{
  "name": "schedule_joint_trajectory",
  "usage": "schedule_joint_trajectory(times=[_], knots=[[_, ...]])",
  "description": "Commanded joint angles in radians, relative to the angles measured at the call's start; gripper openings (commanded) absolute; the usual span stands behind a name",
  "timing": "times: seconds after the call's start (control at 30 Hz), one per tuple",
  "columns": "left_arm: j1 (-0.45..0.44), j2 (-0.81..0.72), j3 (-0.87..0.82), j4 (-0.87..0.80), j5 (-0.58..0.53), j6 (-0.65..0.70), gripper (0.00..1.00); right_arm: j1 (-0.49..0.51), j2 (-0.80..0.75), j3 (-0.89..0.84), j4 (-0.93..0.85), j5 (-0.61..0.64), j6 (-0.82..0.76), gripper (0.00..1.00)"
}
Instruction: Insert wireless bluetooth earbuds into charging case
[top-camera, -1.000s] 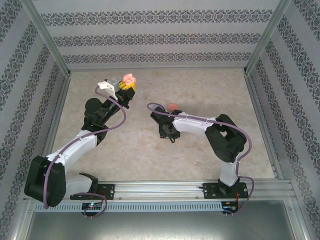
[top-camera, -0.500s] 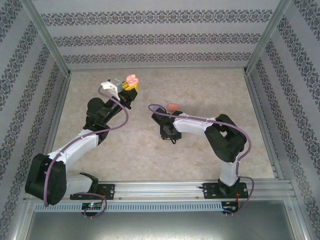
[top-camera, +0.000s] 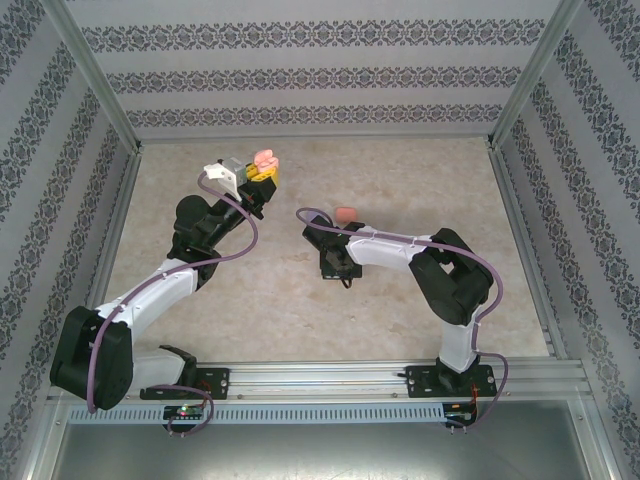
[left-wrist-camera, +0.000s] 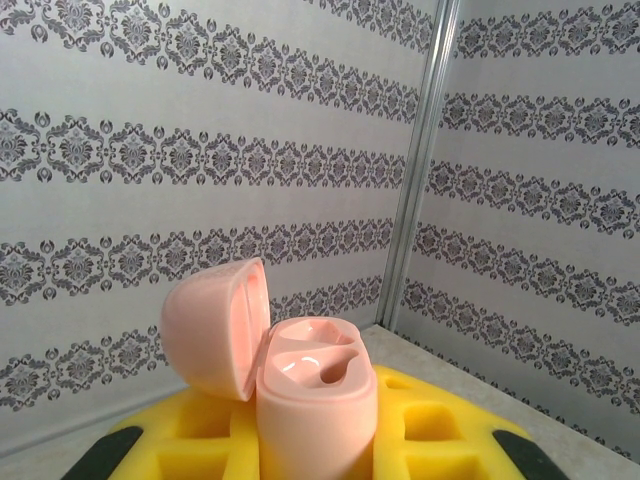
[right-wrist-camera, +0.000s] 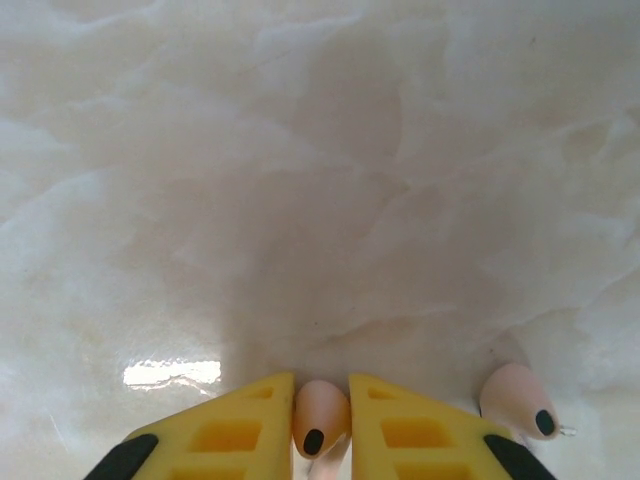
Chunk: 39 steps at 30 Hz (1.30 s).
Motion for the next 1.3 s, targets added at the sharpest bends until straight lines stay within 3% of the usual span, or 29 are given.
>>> schedule_joint_trajectory(times=[0.0,0.3,0.67,1.07,1.27], knots=[[-0.016,0.004,0.027,0.031,0.027,0.025,0.0,-0.004,0.014,-0.017,-0.005,0.009,-0.013,0.15],[-0.016,0.004,-0.009,0.069,0.11,0.063,0.0,0.01,-0.1,-0.047,0.036,0.071,-0.083,0.13],[-0.019,-0.004,-0.007,0.091,0.221,0.101,0.0,-0.013,-0.384,0.031,0.058,0.164,-0.315,0.14],[-0.053,-0.021,0.083,-0.025,0.335,0.194,0.0,-0.035,-0.543,0.282,0.19,0.097,-0.575,0.15],[-0.108,-0.036,0.106,-0.059,0.282,0.296,0.0,-0.03,-0.59,0.32,0.299,0.005,-0.658,0.16]])
